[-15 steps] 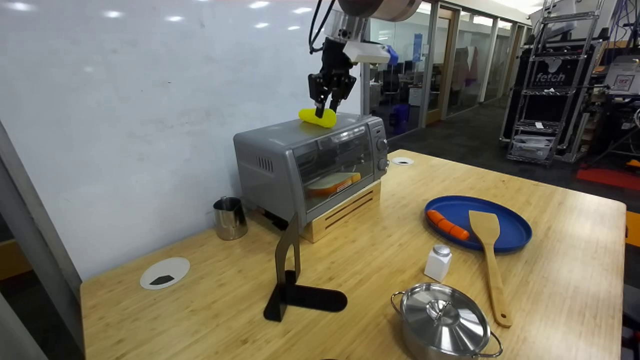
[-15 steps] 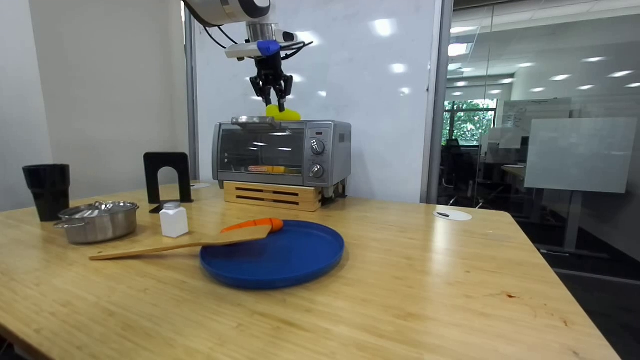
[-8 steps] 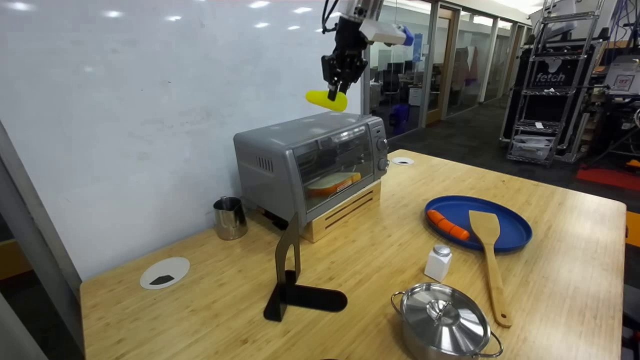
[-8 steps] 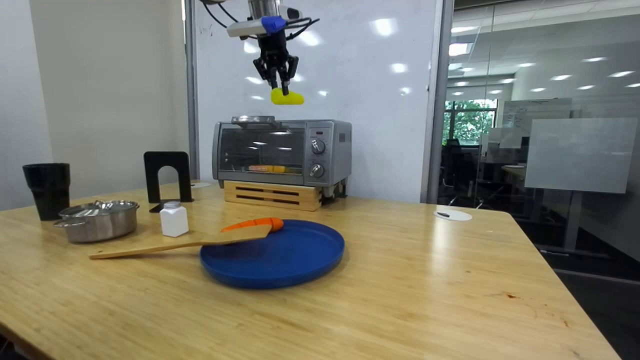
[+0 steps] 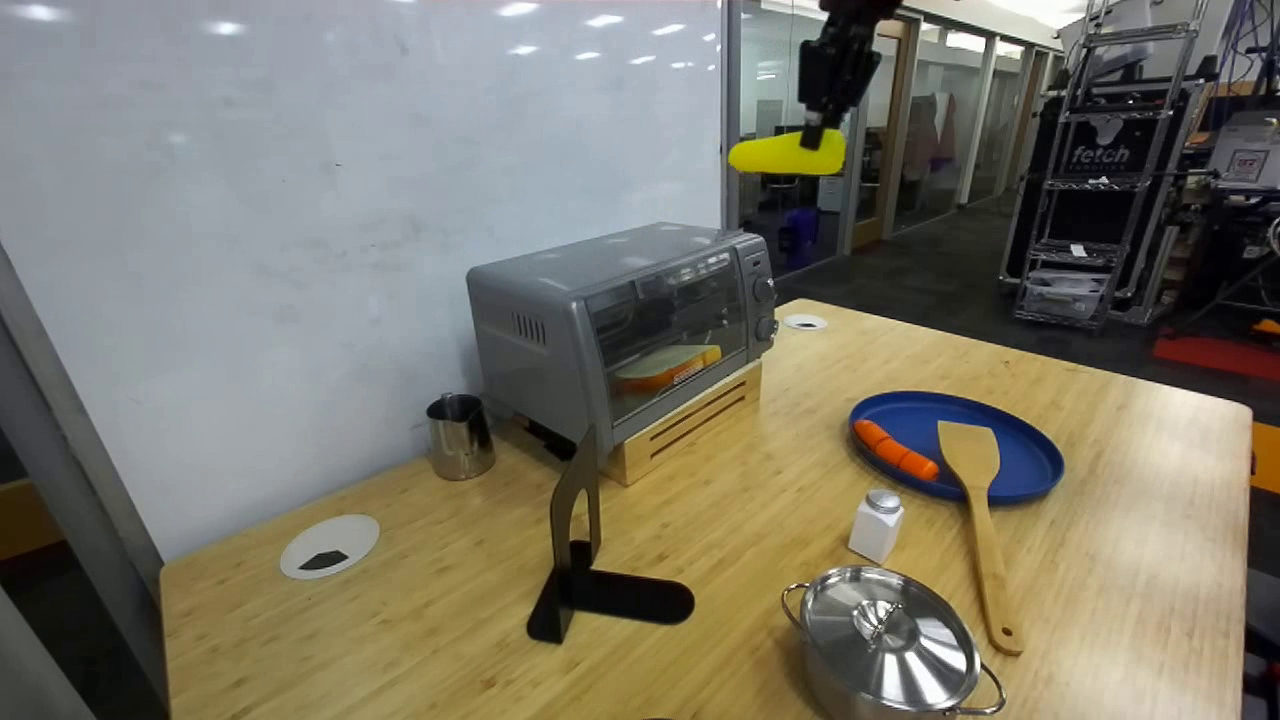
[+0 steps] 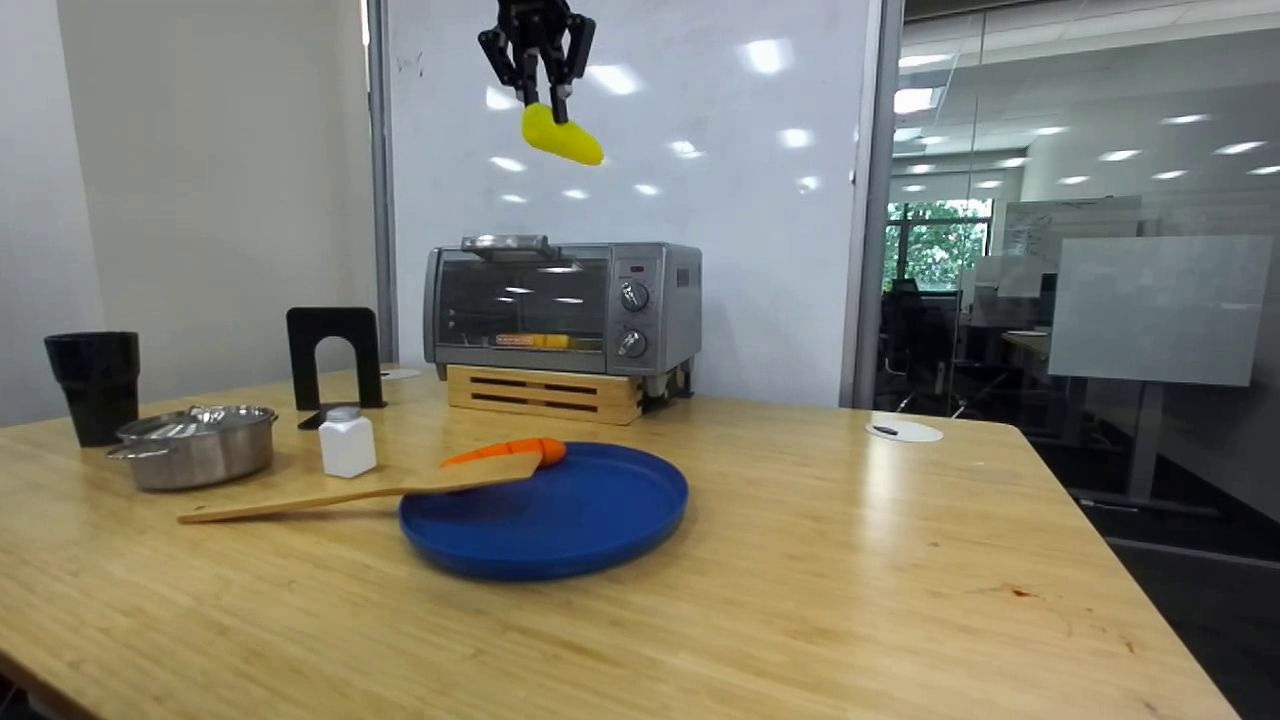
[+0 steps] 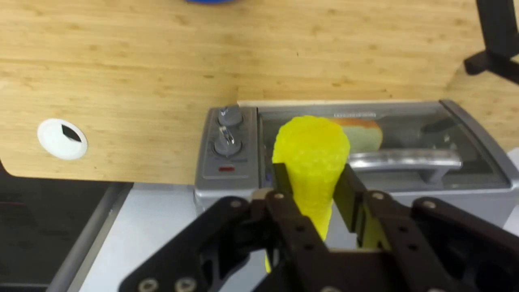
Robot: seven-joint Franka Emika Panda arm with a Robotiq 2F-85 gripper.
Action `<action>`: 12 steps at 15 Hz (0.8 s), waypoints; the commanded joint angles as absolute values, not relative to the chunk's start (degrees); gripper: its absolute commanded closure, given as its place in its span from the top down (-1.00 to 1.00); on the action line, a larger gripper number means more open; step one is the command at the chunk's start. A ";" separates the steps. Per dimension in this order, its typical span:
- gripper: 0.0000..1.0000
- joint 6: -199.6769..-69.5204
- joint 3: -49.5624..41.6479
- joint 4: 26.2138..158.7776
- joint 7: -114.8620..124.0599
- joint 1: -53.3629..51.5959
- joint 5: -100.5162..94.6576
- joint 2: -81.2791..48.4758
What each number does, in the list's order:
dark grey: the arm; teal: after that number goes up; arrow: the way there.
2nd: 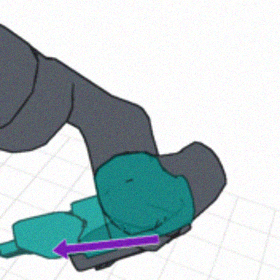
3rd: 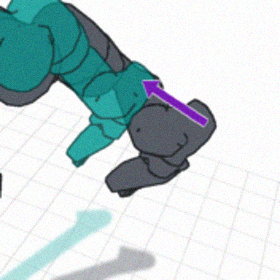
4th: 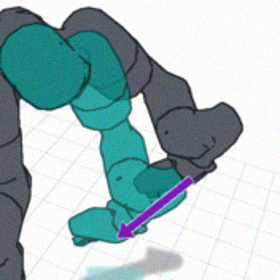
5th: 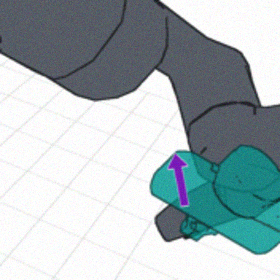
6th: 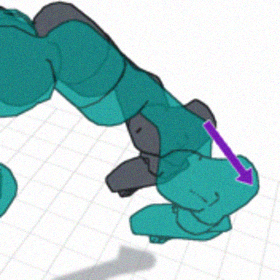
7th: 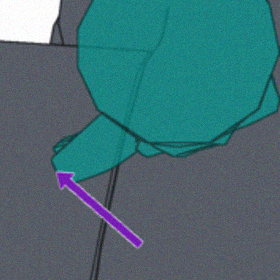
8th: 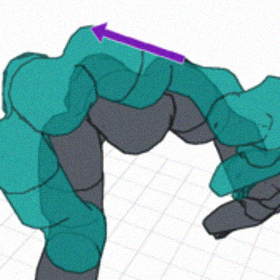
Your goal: Remove the yellow object from the top of the oven and place it on the blue plate
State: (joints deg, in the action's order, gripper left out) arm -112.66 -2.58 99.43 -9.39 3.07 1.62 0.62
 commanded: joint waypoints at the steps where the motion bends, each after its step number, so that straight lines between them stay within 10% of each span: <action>1: -0.84 -109.76 -4.31 113.54 -14.05 4.13 1.07 12.39; 12: -0.84 -114.94 -12.00 140.85 -13.69 9.62 -10.84 24.46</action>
